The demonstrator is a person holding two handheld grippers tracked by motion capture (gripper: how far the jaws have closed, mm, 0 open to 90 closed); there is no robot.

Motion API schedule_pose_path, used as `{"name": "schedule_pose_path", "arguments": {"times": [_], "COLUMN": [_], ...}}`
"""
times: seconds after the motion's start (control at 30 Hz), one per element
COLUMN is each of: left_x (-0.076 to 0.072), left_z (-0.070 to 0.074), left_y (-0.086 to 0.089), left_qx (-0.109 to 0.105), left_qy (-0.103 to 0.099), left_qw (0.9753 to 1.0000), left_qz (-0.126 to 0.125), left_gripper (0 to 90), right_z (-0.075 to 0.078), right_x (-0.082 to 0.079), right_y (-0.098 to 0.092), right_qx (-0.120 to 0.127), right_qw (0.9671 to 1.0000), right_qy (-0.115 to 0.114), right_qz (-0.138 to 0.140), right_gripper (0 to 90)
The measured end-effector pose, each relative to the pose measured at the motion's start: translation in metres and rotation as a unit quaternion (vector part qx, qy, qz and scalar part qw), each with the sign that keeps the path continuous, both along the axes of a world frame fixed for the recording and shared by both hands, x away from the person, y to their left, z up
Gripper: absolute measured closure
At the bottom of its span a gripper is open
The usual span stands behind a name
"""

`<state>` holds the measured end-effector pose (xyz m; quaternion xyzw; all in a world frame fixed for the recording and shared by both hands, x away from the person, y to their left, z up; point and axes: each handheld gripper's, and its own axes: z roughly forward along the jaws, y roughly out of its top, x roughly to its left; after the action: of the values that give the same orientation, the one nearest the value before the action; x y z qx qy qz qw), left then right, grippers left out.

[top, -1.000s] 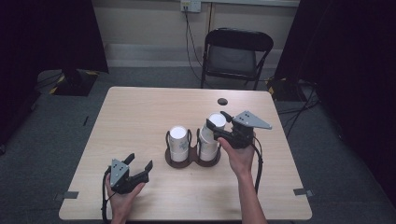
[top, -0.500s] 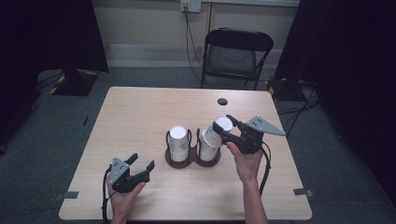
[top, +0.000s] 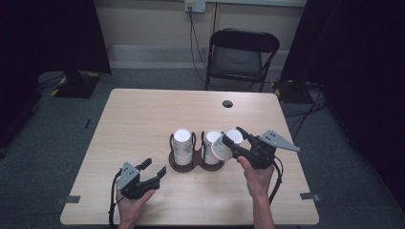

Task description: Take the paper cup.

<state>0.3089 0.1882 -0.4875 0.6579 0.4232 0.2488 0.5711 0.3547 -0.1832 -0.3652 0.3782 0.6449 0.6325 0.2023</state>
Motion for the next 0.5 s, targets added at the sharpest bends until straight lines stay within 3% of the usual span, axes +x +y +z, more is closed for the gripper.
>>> {"name": "schedule_pose_path", "arguments": {"times": [0.2, 0.27, 0.5], "left_x": [-0.002, -0.003, -0.005], "left_z": [0.004, 0.006, 0.01], "left_y": [-0.006, -0.009, -0.019], "left_qx": [-0.009, -0.01, -0.014], "left_qy": [-0.003, -0.003, -0.011], "left_qw": [0.9998, 0.9996, 0.9991], "left_qz": [-0.02, -0.024, -0.039], "left_gripper": [32.6, 36.6, 32.1], "right_z": [-0.007, -0.01, -0.031], "right_x": [-0.012, -0.015, -0.026], "right_y": [0.001, 0.002, 0.004], "right_qx": [0.025, 0.032, 0.063], "right_qw": [0.9996, 0.9992, 0.9959], "right_qy": [0.013, 0.018, 0.064], "right_qz": [0.011, 0.016, 0.016], "right_gripper": [37.0, 37.0, 37.1]}}
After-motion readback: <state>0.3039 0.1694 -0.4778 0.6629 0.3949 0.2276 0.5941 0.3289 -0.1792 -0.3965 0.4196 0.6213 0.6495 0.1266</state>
